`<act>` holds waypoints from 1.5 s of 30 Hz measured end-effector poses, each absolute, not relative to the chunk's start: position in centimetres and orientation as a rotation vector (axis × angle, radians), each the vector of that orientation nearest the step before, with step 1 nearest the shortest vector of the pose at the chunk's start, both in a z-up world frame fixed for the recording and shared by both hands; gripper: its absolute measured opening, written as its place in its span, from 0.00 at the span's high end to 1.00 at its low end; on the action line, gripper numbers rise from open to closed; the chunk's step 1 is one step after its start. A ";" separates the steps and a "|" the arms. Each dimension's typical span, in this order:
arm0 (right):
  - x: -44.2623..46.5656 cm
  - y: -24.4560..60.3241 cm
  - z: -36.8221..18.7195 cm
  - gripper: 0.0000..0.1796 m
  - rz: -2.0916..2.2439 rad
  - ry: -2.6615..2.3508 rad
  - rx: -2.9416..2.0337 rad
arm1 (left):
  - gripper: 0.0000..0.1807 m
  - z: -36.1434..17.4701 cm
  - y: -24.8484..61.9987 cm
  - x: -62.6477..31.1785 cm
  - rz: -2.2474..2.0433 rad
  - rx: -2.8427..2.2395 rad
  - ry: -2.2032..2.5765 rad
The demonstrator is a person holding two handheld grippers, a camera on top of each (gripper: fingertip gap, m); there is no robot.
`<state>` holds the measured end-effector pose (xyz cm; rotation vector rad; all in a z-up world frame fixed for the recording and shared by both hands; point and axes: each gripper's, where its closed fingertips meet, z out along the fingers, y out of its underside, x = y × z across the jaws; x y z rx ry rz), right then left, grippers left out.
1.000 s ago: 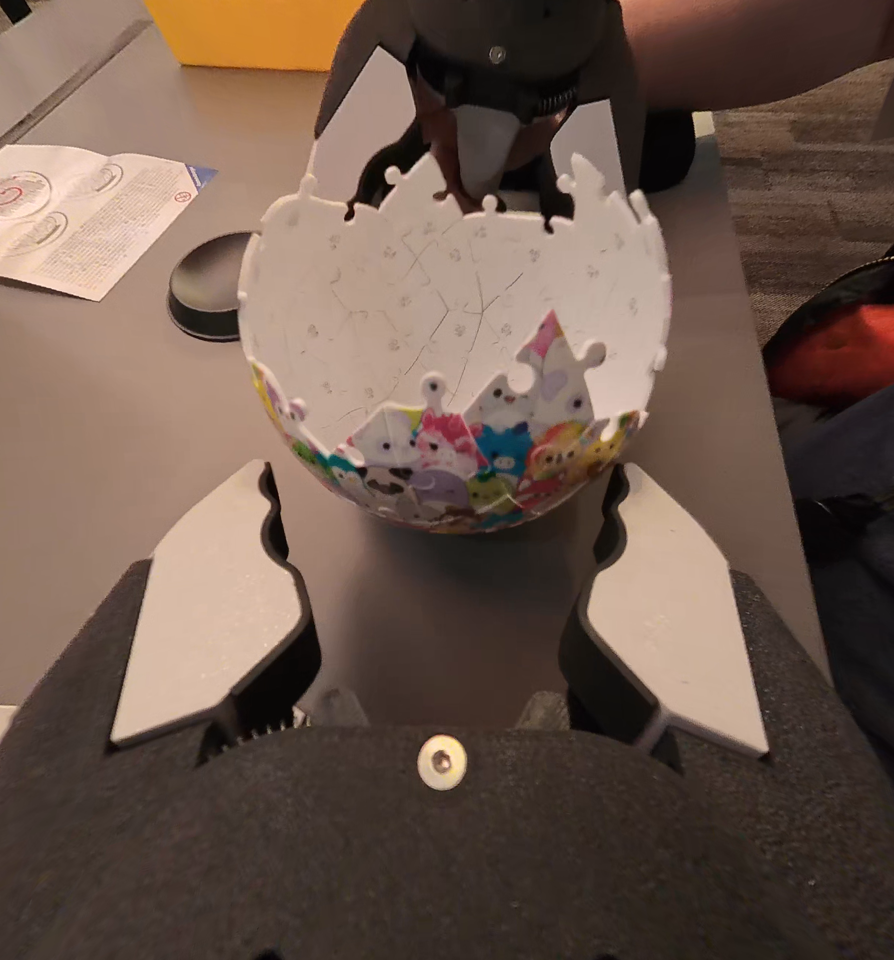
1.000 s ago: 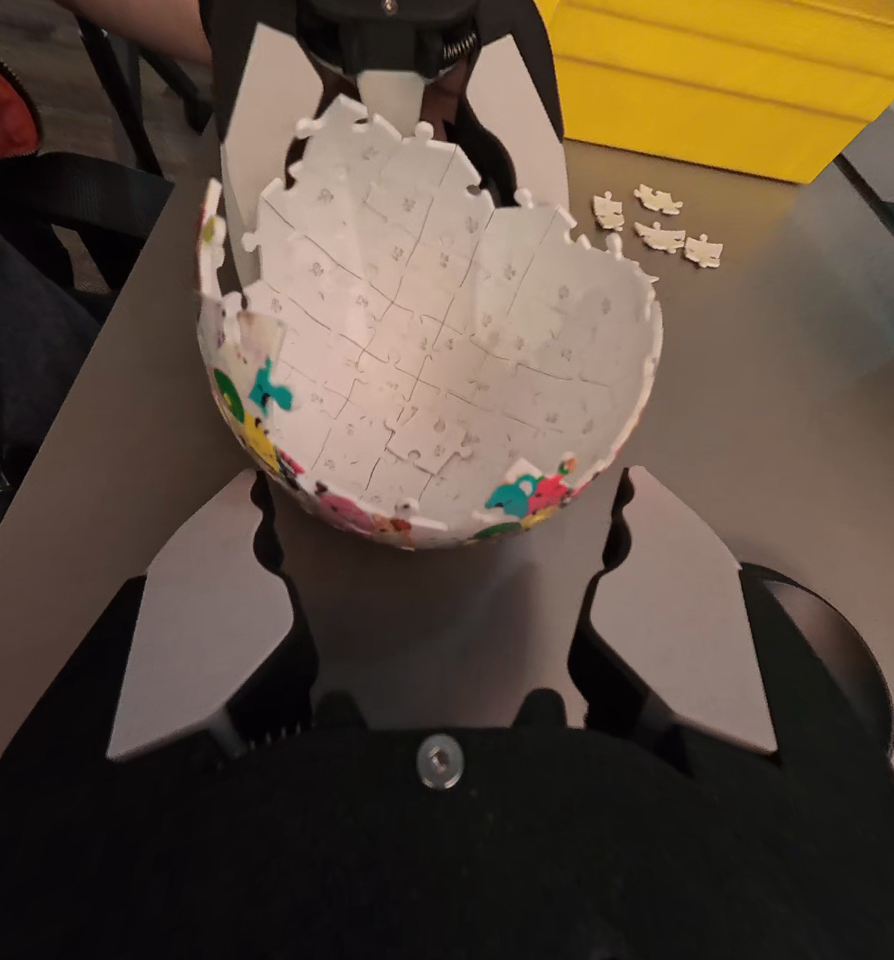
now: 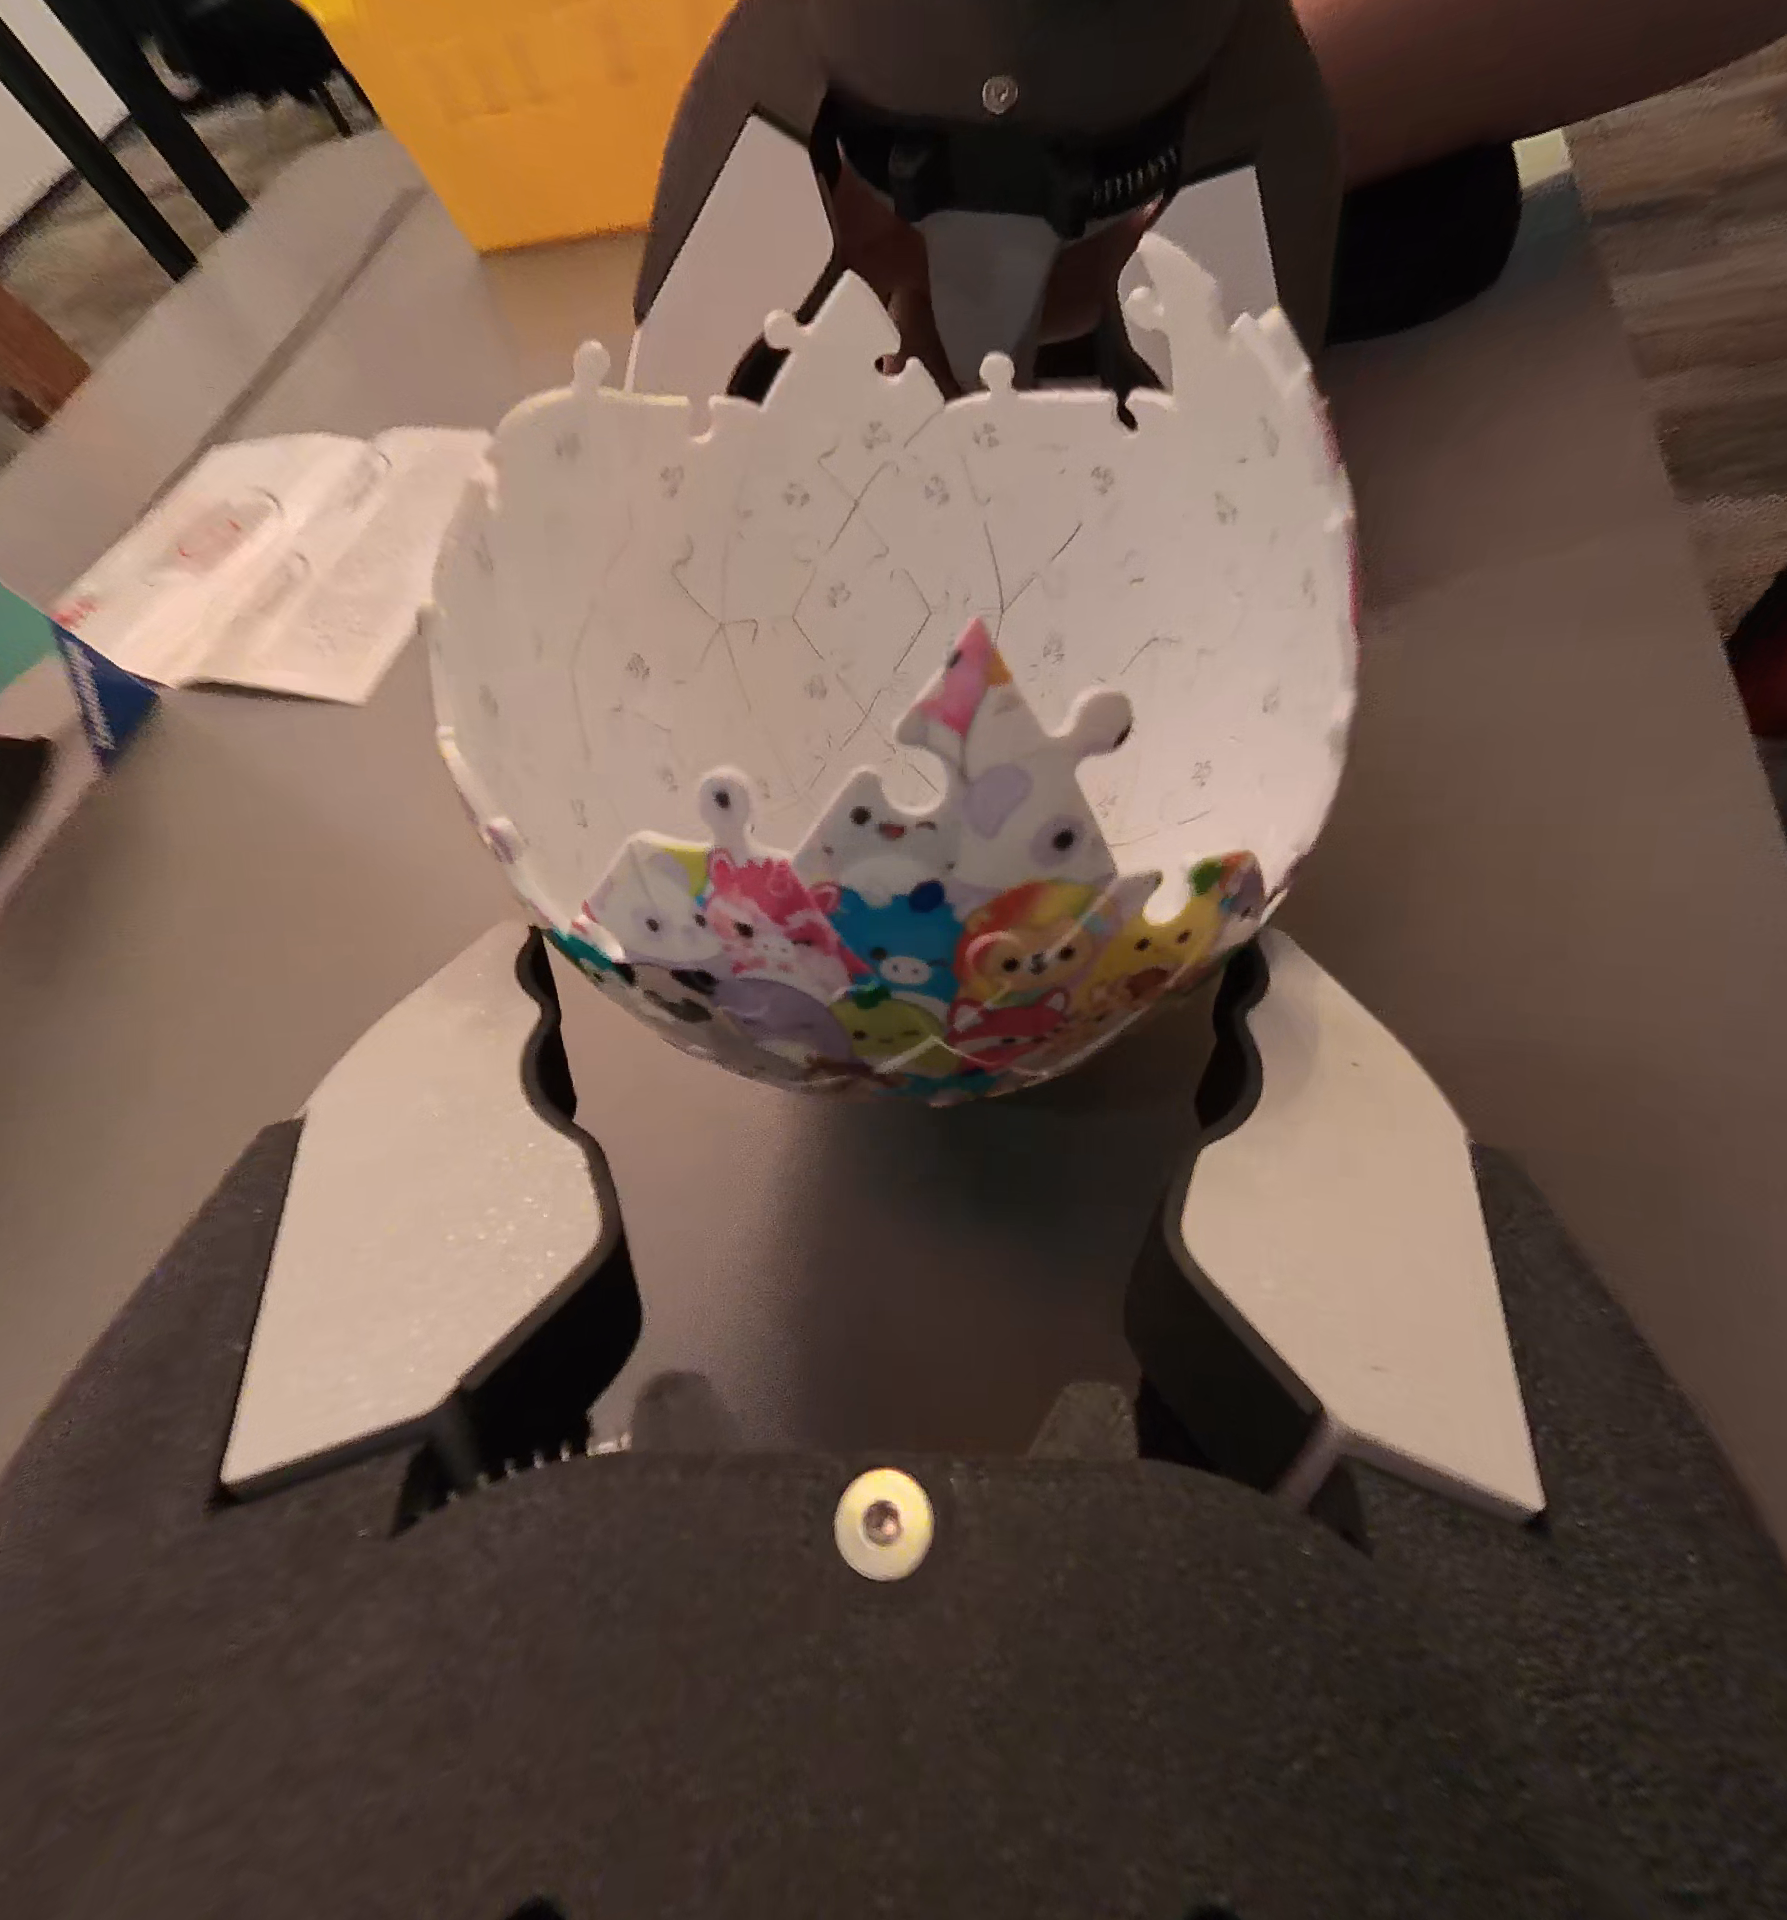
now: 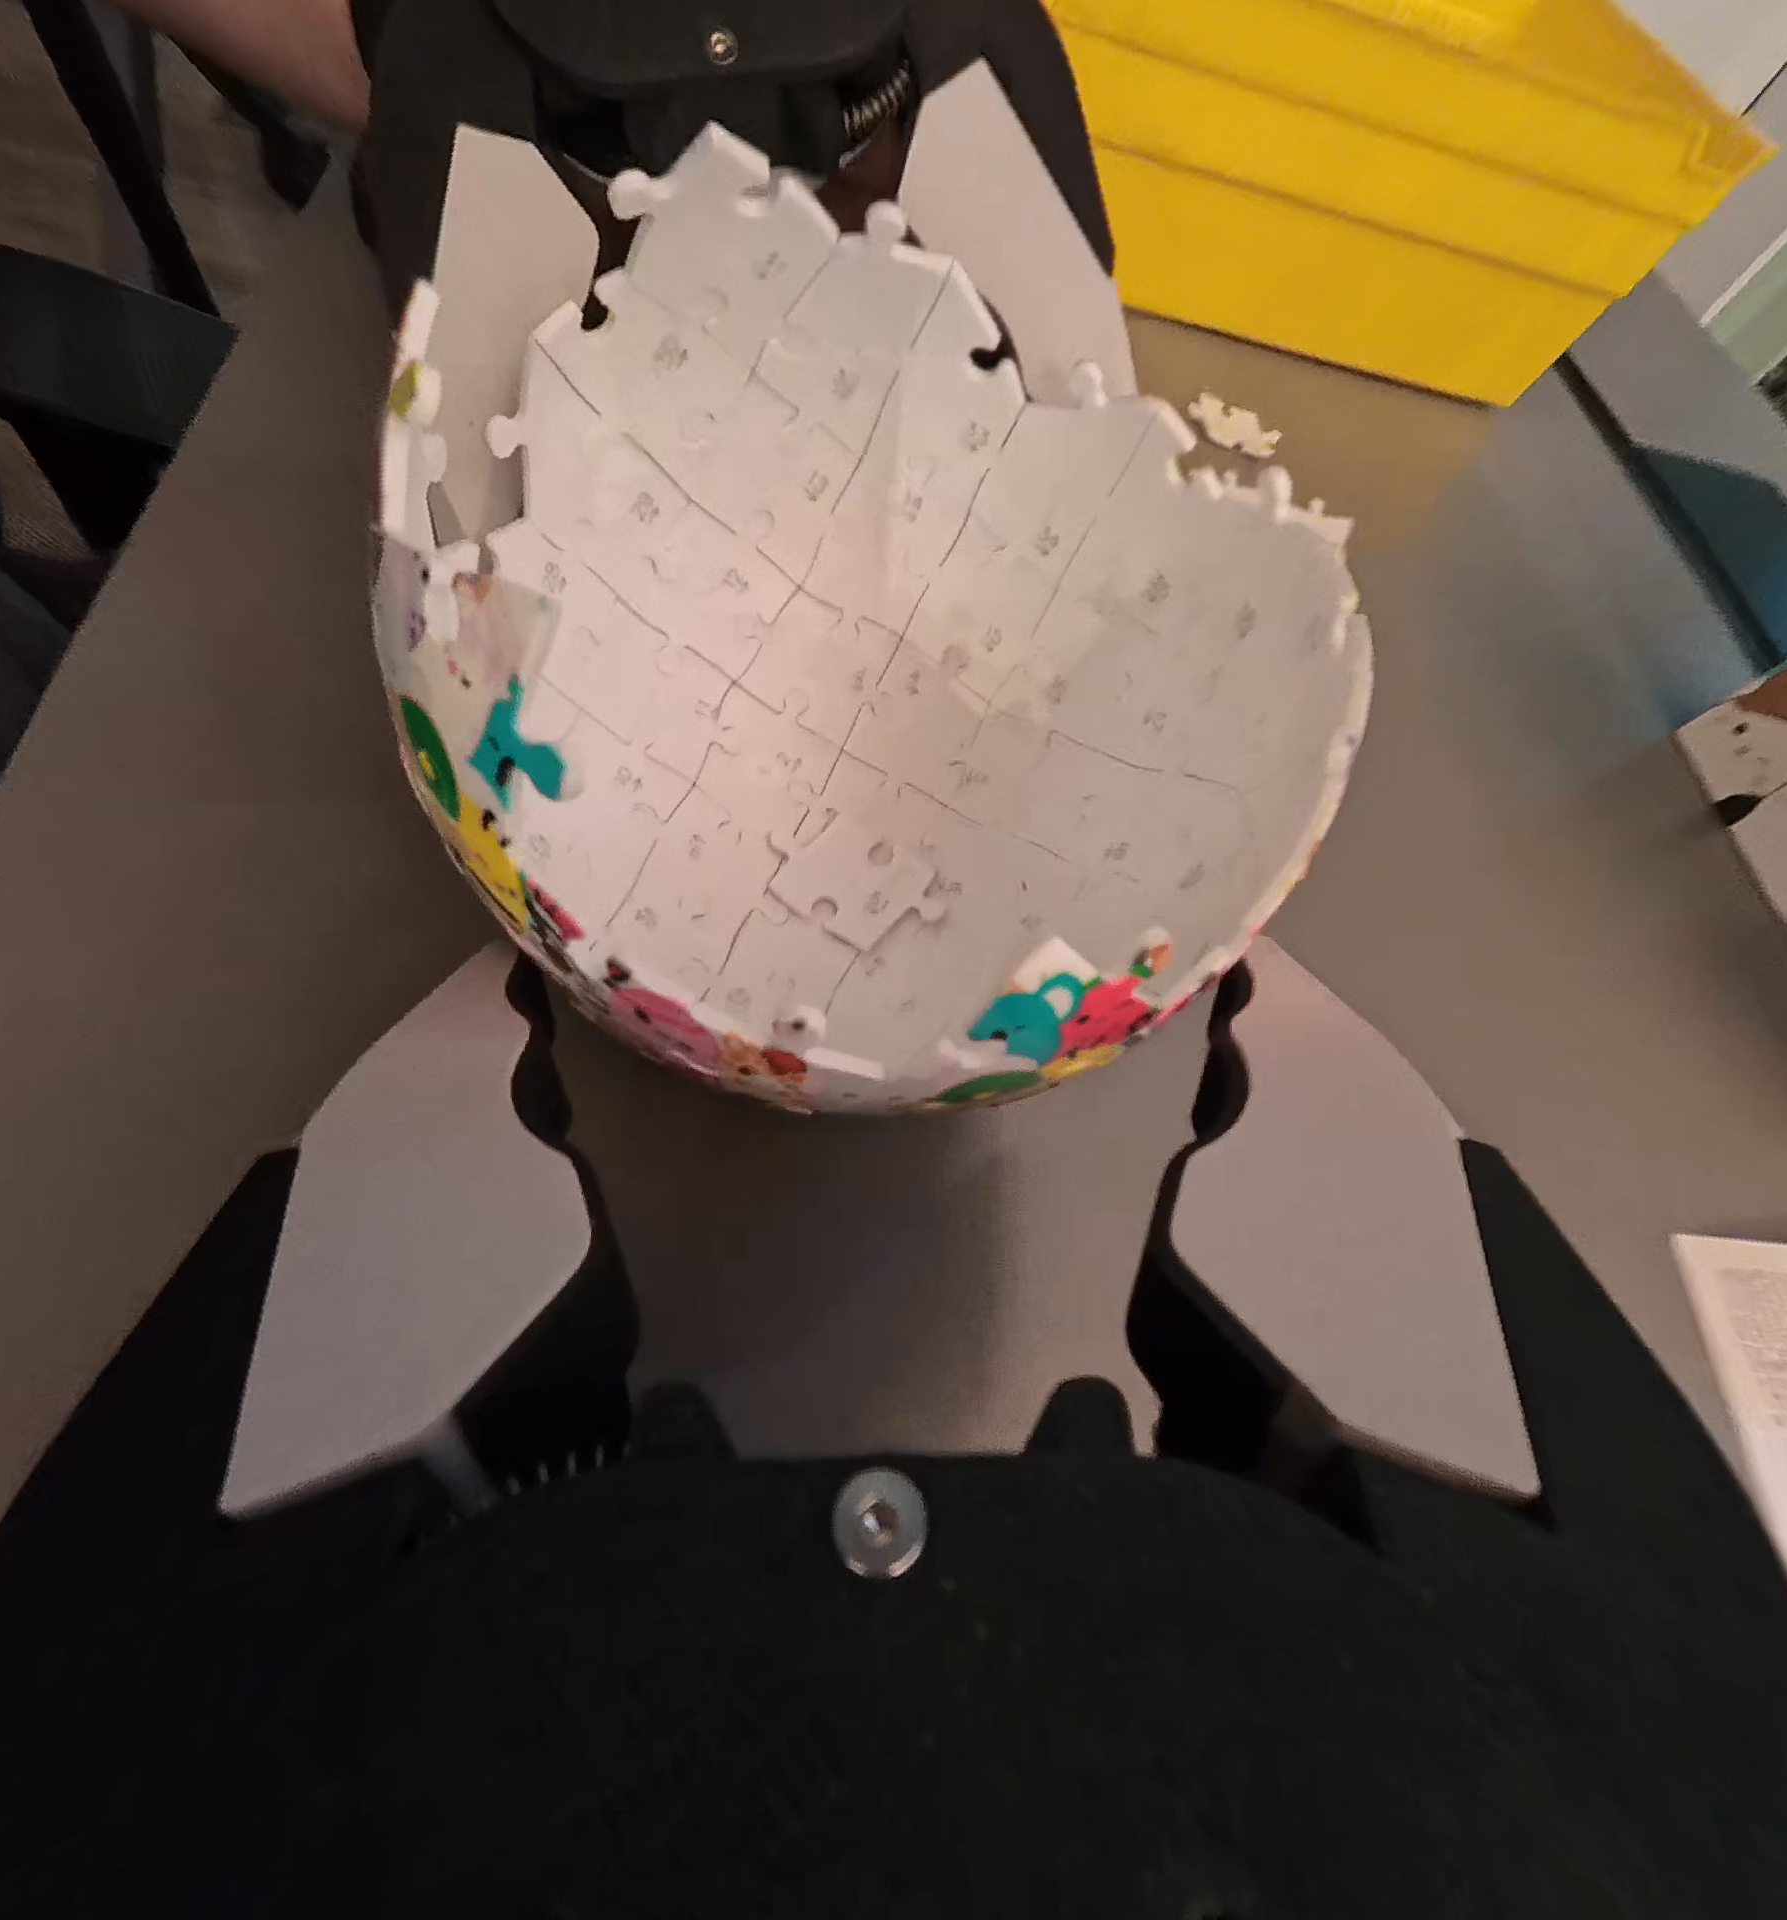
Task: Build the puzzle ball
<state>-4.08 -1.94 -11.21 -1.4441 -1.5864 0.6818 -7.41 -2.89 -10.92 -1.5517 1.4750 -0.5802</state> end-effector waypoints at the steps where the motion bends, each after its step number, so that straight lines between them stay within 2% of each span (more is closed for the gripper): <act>1: -4.1 -1.6 -10.8 0.33 0.652 -1.592 -1.422 | 0.34 -10.3 -2.6 -7.4 -0.550 -1.524 1.478; 16: -4.6 7.1 2.5 0.33 0.167 -1.537 -1.005 | 0.35 1.5 7.1 -8.4 -0.004 -1.162 1.563; 24: -4.5 9.4 5.8 0.35 0.064 -1.528 -0.924 | 0.35 5.1 9.4 -8.5 0.148 -1.045 1.513; 37: -4.2 10.2 5.6 0.35 0.010 -1.589 -0.926 | 0.35 4.9 10.3 -8.3 0.204 -1.009 1.439; 45: -4.1 8.2 -1.8 0.36 0.213 -1.641 -1.065 | 0.35 -2.1 7.9 -8.1 0.078 -1.169 1.461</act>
